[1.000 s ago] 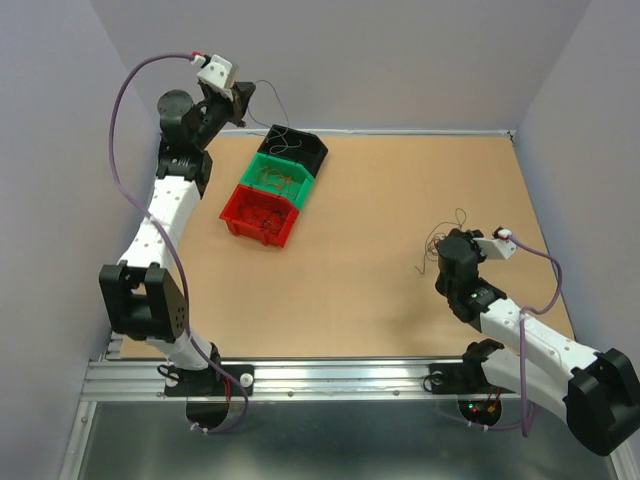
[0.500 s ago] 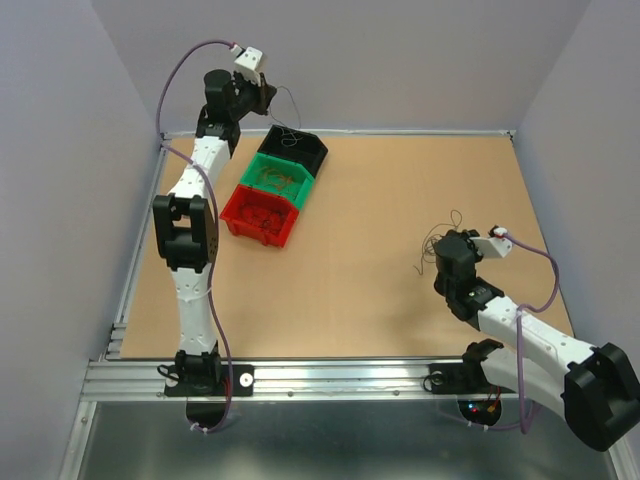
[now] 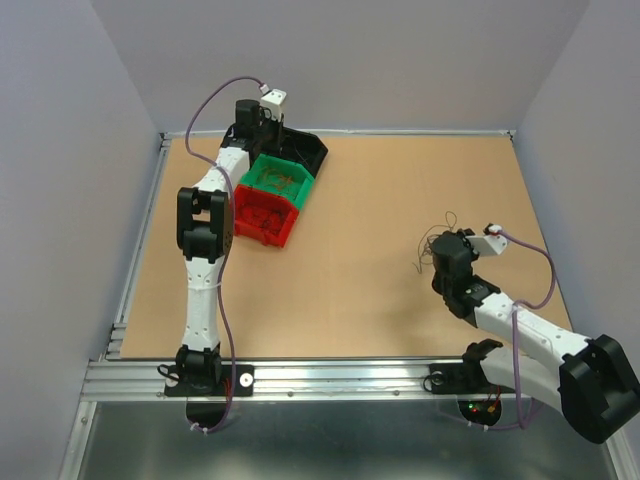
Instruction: Untangle the cables
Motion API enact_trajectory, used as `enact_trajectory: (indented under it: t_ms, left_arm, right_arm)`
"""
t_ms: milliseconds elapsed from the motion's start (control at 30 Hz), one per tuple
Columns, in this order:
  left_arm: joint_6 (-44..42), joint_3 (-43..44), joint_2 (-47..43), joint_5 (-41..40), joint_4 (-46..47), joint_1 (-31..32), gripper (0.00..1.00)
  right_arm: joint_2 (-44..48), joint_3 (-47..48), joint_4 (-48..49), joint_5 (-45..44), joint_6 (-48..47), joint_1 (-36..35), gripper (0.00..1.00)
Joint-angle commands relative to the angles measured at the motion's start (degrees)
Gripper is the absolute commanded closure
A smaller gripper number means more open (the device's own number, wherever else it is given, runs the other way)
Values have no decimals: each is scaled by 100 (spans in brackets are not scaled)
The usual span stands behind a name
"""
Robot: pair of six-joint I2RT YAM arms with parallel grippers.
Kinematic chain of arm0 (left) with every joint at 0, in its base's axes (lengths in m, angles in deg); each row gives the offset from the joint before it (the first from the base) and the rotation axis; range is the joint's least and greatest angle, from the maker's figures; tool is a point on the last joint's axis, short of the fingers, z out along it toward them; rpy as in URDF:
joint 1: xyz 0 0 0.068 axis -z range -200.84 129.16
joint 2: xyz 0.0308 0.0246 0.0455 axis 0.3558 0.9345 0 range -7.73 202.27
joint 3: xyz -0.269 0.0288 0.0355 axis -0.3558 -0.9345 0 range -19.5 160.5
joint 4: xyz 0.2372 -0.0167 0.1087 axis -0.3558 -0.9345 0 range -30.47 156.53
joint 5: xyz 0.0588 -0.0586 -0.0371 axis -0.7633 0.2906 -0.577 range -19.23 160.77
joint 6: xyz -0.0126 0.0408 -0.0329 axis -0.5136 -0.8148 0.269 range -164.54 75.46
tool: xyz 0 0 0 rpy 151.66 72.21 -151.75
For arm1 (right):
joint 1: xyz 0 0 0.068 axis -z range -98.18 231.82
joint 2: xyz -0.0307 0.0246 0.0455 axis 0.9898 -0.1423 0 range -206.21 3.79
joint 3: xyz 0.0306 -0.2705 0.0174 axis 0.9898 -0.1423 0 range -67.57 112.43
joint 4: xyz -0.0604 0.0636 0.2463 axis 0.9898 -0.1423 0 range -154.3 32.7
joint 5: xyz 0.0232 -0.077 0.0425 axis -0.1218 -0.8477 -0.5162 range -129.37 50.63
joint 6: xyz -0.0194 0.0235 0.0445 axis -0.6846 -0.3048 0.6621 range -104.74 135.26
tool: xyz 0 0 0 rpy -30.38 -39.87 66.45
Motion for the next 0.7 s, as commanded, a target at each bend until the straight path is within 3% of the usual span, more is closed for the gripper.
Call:
enact_trajectory:
  t_ms: [0,67,100,267,333,400,567,600,667]
  left_arm:
    - [-269,69,-533,34,75,21,69]
    - [-278,34,-674,43,57,30,59]
    - [-278,-1,-832,34,39,39,50]
    - [-349,-361,-1421,-62,-13,39,36]
    - [-427,-764,-1825,-115,-31,39,32]
    - [-515,-1396,-2385,-133,-5,39,28]
    - [-323,-3469,-3828,1096,1046,83,21]
    - [-192,-4143,-4257,1472,1233,109,19]
    - [-147,-4701,-4628,1755,1567,319,19]
  right_arm:
    - [-34,402,155,-12,34,32,100]
    - [-60,428,164,49,-28,32,99]
    - [-104,463,164,137,-54,32,100]
    - [-481,534,918,988,-1019,32,100]
    - [-841,701,1042,1761,-1564,32,99]
    - [-1157,1008,1051,2630,-1881,32,99]
    - [-1317,1062,1902,5299,-2884,23,99]
    - [-1317,1018,2200,5610,-2928,14,99]
    - [-1256,939,2334,5945,-2937,14,96]
